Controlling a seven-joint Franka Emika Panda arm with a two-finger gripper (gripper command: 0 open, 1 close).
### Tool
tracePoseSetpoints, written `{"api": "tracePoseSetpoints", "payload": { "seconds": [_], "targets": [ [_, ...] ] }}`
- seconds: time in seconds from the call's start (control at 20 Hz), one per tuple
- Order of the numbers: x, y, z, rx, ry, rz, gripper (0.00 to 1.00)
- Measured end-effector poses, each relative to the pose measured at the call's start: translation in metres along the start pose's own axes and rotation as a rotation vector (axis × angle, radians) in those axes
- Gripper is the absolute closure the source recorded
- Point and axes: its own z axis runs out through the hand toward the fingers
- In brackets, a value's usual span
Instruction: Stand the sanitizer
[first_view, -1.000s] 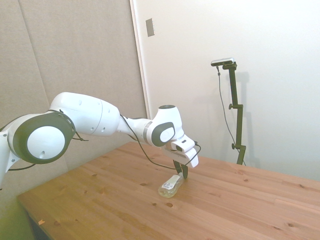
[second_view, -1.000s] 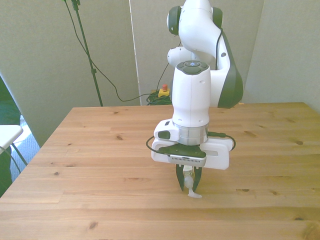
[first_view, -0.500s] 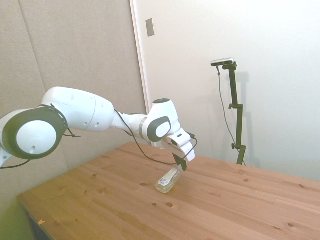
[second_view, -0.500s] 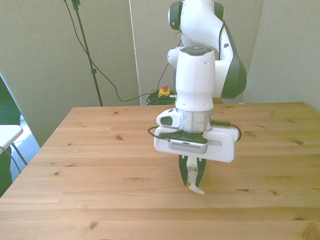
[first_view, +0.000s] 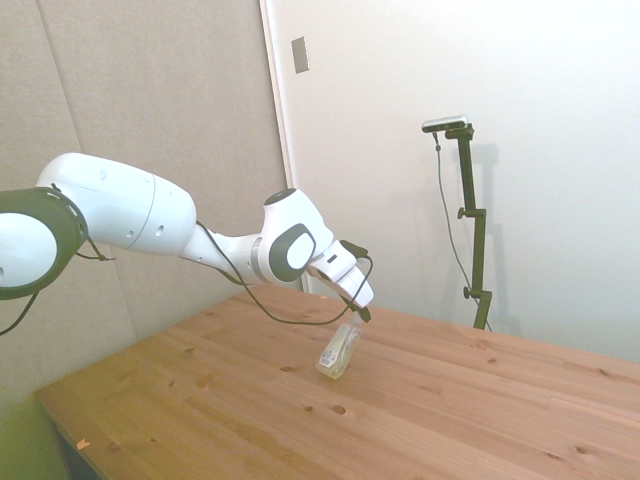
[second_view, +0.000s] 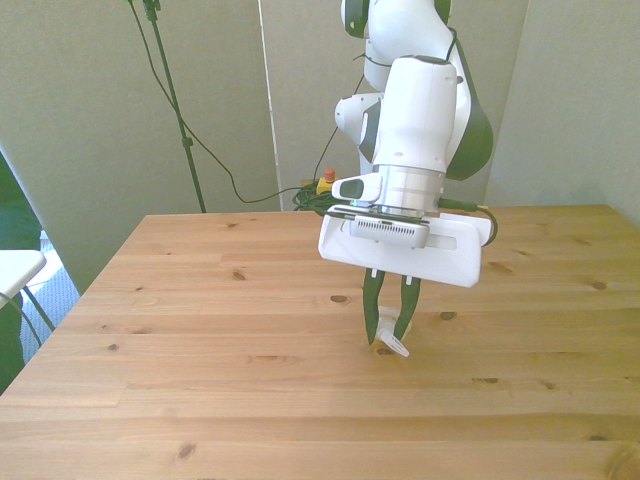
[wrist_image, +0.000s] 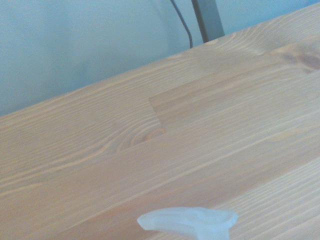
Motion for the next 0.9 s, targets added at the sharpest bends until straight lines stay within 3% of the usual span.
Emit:
{"api": "tracePoseSetpoints", "payload": {
  "seconds": [0.6, 0.9],
  "targets": [
    [-0.026, -0.008, -0.019, 0.134, 0.275, 0.066, 1.00],
    [-0.040, -0.005, -0.022, 0.204, 0.349, 0.106, 1.00]
  ]
}}
